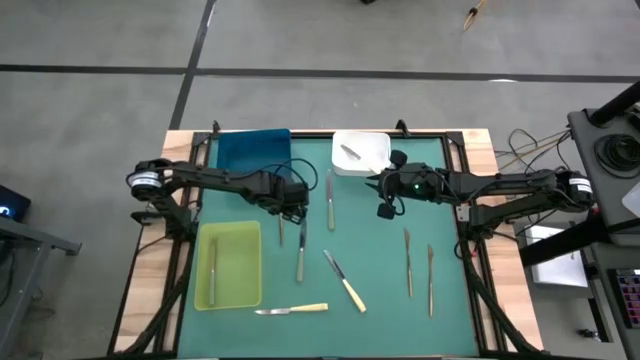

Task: Sort silverware by color (type)
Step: Put the left gold knife into the blue bin

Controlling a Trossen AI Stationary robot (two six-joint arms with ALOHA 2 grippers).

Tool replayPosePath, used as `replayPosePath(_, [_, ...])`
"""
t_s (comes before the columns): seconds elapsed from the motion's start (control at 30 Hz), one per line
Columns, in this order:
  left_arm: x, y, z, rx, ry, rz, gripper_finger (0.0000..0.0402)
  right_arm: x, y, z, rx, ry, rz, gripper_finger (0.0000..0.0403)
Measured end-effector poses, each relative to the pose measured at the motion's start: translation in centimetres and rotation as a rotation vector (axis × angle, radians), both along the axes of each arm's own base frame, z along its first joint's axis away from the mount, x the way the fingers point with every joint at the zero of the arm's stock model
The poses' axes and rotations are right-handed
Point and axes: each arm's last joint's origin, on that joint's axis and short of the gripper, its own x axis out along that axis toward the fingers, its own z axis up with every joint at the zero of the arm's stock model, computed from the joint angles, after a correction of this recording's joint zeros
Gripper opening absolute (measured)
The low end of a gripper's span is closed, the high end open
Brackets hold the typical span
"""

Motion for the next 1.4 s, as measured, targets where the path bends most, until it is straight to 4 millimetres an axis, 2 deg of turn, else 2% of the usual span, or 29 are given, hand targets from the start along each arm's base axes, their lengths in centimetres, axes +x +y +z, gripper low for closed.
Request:
replayPosePath(0.4, [0.8, 0.1, -2.8, -0.008, 0.087, -0.015, 0.0183, 0.1, 0.0, 0.1, -0.004, -0.015, 0.001, 0.0066])
replayPosePath(0.87, [1.2, 0.3, -4.1, 0.037, 0.122, -0.012, 0.0171, 0.1, 0.0, 0.1, -0.008, -0.012, 0.004, 0.0066])
replayPosePath(1.4, [0.8, 0.3, -5.6, 0.067, 0.056, 0.037, 0.017, 0.1, 0.0, 0.1, -0.01, -0.01, 0.005, 0.0066])
